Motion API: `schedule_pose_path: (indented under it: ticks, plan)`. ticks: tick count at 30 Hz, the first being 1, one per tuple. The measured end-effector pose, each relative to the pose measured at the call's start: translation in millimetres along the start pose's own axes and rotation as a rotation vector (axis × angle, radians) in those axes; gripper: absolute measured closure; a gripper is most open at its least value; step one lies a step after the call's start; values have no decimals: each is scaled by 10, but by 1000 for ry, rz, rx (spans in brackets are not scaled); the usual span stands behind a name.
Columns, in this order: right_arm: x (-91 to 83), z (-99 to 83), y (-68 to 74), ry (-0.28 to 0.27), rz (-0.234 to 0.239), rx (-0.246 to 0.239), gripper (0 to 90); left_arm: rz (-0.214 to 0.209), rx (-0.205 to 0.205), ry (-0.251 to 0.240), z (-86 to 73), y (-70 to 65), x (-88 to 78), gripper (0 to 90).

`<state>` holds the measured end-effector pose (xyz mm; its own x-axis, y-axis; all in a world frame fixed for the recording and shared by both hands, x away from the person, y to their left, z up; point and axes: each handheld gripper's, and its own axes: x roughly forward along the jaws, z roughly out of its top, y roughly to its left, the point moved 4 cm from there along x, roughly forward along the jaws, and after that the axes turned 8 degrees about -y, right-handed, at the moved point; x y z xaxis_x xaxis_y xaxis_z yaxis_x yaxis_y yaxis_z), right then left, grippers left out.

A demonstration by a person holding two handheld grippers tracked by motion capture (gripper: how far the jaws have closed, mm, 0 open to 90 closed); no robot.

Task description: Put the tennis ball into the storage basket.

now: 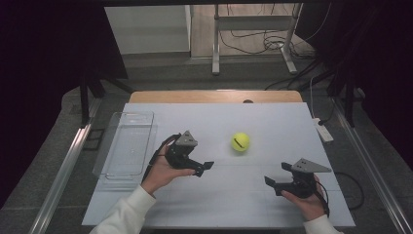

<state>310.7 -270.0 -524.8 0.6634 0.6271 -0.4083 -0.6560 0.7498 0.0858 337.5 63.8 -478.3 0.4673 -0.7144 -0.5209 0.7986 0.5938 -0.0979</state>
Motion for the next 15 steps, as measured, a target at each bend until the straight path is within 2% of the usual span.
schedule_pose_path:
  ticks: [15]
  plan:
    - [1, -4, -1, 1, 0, 2, 107, -6, 2, 12, 114, 12, 184, 46]
